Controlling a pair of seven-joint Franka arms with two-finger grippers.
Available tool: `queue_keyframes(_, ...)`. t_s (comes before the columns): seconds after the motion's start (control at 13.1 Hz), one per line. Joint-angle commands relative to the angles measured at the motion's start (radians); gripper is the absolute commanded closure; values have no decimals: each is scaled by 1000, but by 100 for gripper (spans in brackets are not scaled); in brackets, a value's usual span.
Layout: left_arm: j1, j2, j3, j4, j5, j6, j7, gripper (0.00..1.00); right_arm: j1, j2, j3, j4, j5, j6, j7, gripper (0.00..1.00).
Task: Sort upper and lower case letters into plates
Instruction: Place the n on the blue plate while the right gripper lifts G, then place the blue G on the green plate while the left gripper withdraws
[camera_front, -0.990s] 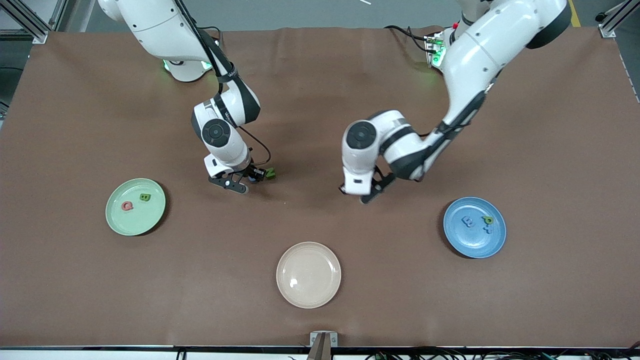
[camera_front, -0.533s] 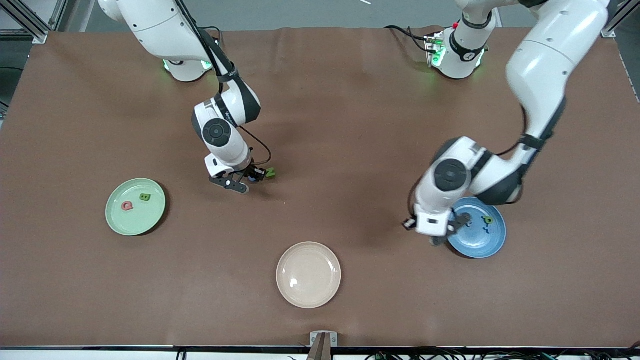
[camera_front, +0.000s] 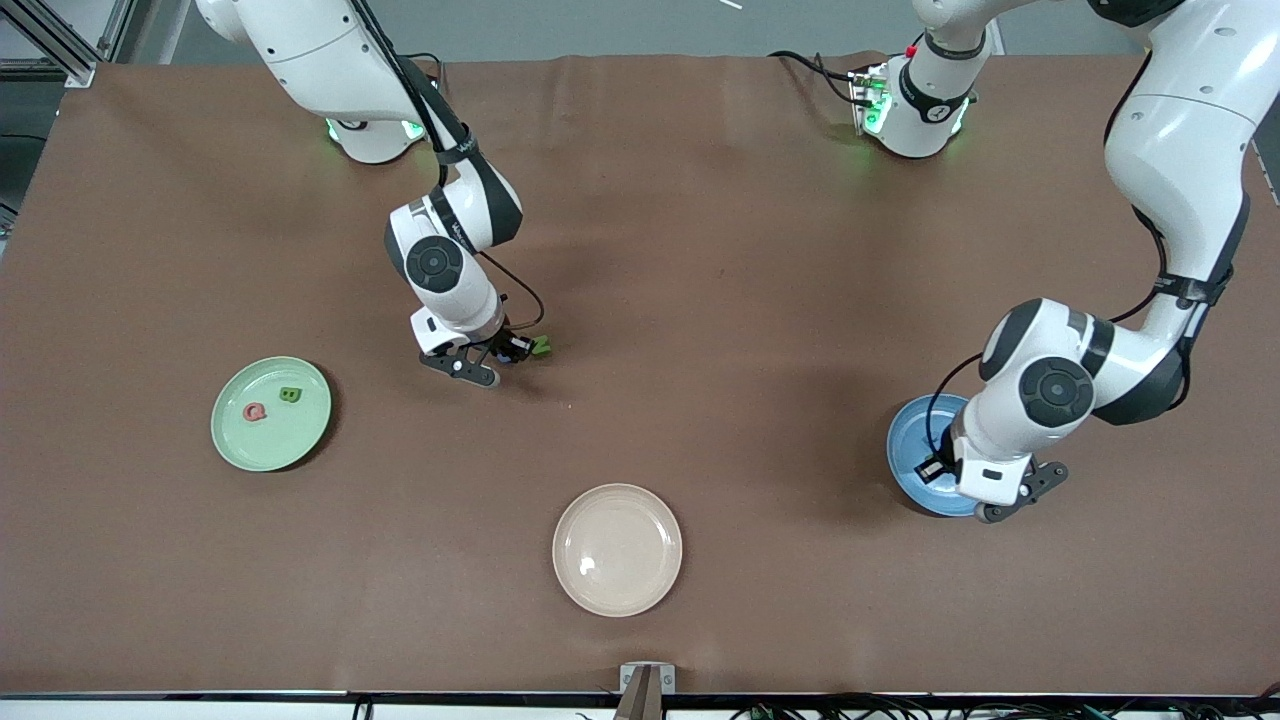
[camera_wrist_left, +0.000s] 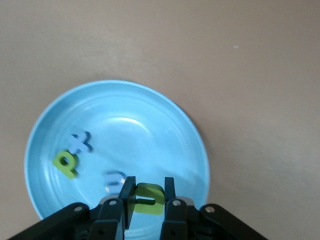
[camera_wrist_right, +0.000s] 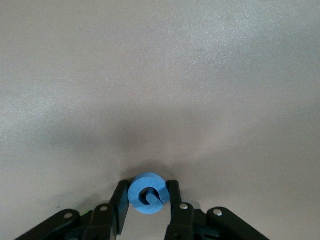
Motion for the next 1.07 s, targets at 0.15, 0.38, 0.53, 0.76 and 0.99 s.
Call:
queue_keyframes(0.15,2,-15,9,-8,64,-11,4,0,9,3,-3,5,18,-10,6,83)
queue_keyframes(0.38,2,-98,3,-6,64,-12,102,0,8,-69,-4,5,17,-108,1,83)
queue_keyframes(0.53,7,-155,1,-2,56,-41,241,0,-23,-161,-12,11,6,-231,-31,83)
queue_keyframes(0.76,19,-240,-2,9,41,-83,389,0,-150,-233,-17,43,4,-369,-230,83)
queue_keyframes(0.99,23,-285,-52,47,39,-243,484,0,-314,-229,-17,47,4,-372,-523,83)
